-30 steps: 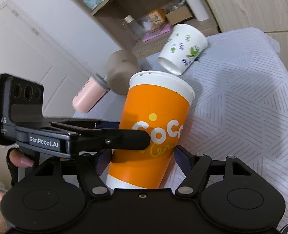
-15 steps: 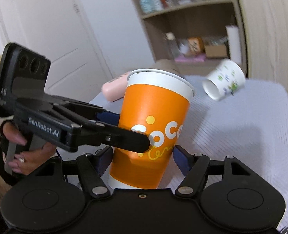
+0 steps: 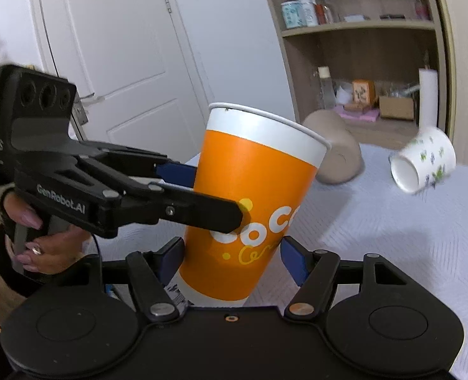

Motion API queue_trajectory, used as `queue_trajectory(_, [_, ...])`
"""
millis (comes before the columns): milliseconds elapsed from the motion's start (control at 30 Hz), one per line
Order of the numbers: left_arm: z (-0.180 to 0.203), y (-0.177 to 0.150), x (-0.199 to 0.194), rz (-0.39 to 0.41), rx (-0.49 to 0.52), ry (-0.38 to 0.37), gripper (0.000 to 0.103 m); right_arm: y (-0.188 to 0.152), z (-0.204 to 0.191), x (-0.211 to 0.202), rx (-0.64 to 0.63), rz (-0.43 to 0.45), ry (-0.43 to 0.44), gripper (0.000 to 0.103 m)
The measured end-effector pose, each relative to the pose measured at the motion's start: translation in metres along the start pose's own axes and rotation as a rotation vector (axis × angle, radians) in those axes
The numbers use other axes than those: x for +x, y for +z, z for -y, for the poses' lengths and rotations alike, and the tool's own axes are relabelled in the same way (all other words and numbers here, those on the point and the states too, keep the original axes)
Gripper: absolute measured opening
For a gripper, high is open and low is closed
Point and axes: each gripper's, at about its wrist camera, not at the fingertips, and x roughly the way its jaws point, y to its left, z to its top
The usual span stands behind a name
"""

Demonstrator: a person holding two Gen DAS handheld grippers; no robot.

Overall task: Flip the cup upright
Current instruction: 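Lift the orange cup with the right gripper and rotate it rim-up, then lower the upright orange cup onto the table with the right gripper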

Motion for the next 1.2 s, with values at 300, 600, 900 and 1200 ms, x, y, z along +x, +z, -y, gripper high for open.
queue_trajectory(300, [-0.015,0.001,0.004,0.074,0.012,0.035,0.07,0.005,-0.023,0.016,-0.161,0.046,-0.149,0.072])
queue_trajectory(600, [-0.02,0.013,0.022,0.171,0.08,0.054,0.07,0.016,-0.014,0.038,-0.282,0.103,-0.308,0.072])
queue_trajectory(900, [-0.028,0.019,0.049,0.195,0.098,0.068,0.07,0.015,-0.006,0.062,-0.37,0.12,-0.43,0.072])
queue_trajectory(1200, [-0.03,0.018,0.065,0.156,0.096,0.079,0.07,0.014,0.004,0.072,-0.33,0.09,-0.431,0.072])
